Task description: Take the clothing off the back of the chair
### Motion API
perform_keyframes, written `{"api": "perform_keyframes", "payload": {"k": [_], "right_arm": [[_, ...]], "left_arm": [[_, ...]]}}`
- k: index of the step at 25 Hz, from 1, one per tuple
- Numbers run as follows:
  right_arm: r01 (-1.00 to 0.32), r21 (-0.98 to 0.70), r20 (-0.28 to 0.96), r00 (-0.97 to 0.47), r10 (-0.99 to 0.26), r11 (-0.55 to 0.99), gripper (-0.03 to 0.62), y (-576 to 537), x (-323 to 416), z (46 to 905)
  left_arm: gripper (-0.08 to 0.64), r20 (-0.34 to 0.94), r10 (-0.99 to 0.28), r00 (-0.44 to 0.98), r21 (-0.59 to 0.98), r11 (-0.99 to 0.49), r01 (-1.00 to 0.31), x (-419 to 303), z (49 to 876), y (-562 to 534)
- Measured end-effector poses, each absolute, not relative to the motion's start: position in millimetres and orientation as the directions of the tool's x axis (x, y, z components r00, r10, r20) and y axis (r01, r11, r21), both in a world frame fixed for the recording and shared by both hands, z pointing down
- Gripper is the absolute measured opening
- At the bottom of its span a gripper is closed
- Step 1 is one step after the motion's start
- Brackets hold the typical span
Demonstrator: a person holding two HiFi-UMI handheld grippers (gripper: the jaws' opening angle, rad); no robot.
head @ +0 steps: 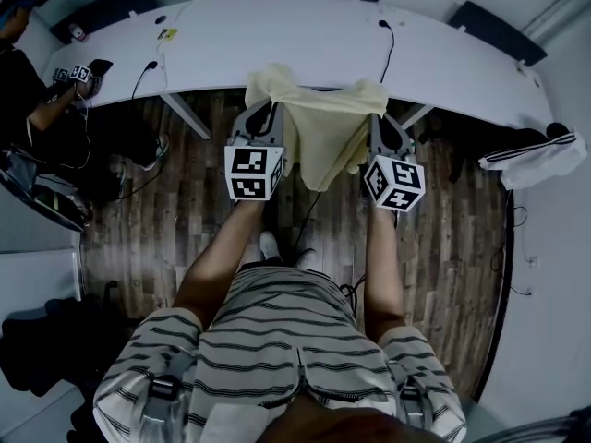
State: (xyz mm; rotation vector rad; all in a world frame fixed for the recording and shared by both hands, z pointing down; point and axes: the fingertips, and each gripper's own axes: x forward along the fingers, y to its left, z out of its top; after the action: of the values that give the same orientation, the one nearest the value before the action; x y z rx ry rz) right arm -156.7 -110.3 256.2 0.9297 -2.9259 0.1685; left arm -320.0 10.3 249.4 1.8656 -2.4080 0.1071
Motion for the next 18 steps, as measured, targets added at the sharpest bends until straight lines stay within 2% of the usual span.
{"api": "perform_keyframes", "payload": {"k": [18], "right_arm": [[-0.567,-0.040,0.002,-0.824,-0.567,0.823,0.020,-100,-155,202]], "left_arm": [[0.037,0.024,-0.966,-0.256,0.006,0.256,-0.967,-315,203,20]]}}
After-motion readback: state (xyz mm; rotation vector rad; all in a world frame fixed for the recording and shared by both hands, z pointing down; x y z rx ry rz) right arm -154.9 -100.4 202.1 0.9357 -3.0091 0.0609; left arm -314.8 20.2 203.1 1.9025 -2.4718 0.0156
